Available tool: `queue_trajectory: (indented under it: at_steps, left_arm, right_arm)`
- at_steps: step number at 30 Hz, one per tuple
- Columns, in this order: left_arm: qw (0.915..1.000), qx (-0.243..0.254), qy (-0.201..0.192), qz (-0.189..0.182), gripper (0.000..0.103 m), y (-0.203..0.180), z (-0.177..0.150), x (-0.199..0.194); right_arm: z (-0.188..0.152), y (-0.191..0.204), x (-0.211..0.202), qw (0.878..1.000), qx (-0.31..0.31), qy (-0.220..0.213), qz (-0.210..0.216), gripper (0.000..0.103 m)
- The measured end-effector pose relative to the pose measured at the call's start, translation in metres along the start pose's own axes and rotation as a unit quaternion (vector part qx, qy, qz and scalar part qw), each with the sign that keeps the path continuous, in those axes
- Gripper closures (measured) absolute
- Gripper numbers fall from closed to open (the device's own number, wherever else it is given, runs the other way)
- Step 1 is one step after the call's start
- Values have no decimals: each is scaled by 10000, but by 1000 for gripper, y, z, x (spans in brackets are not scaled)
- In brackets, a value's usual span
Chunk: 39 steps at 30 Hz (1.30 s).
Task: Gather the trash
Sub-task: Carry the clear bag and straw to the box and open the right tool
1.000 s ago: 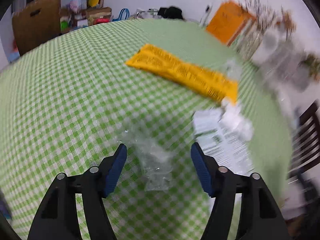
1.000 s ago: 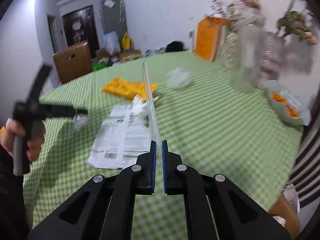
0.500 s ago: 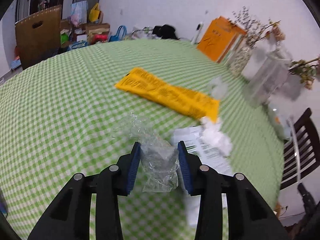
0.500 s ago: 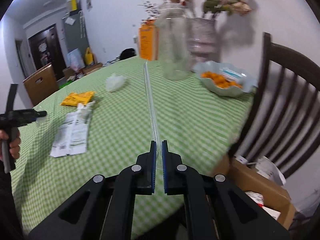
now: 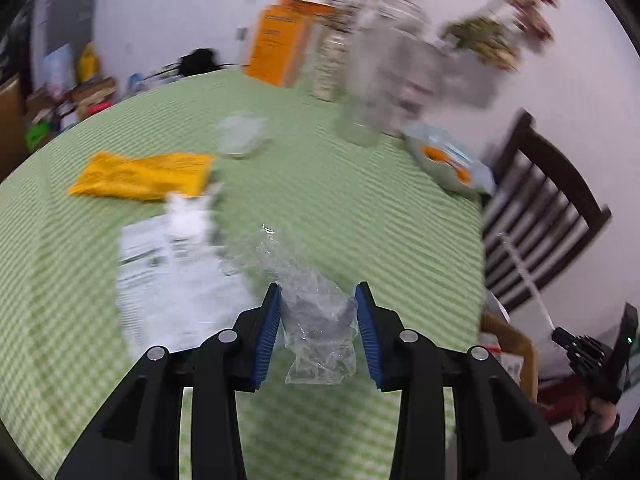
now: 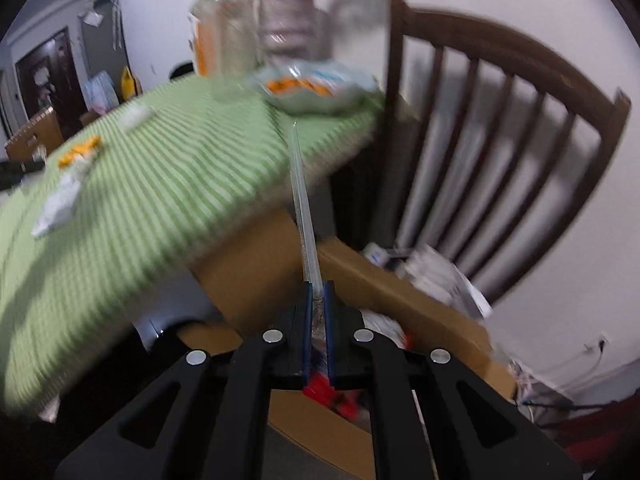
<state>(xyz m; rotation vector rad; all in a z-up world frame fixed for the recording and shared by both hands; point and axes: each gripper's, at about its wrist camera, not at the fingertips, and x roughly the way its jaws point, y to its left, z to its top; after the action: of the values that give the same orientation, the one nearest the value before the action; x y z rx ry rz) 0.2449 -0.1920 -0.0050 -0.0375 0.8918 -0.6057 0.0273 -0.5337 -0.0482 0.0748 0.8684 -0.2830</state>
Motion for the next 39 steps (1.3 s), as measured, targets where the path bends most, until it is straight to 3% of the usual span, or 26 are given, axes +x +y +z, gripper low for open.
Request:
queue_trajectory:
  at_steps: [4,8,14,18,25,27,30,31,35,39]
  left_arm:
    - [9991,384,85,-132,67,-48,-10,12]
    - [9978,552,247,-284,67,-81,-22,27]
    - [9953,762,433,-414,67,-116,-34,40]
    - [9942,861,511,-398,67,-130,-39,47]
    - [9923,941,705,-387,67,-146,-43,66]
    - [9908,1027,776,-428,67,-154,-45,72]
    - [9874,1168,903,-562,67,-171,-48,83]
    - [9859,1226,946,-639,67,-179,-49,86]
    - [9799,1390,1129,-883,67,-204,-53,101]
    - [9676,1418,1629,-1307,67,-230,-61,130]
  right_arm:
    - [-31,-25,14,9976,32,584,362,97]
    - [-56,-38,32,9923,-177,1140,446,97]
    - [-63,-48,64,9826,-349,1723,603,97]
    - [-60,-58,86,9761,-377,2115,333,97]
    - [-41,-92,102,9773,-227,2082,-325,95]
    - [-37,-104,108,9785,-85,2013,-451,84]
    - [-37,-122,117,9772,169,1994,-709,58]
    - [-37,-128,117,9776,262,1938,-776,54]
    - [-37,-143,104,9804,566,1598,-999,54]
    - [-34,-149,76,9851,785,1152,-1007,54]
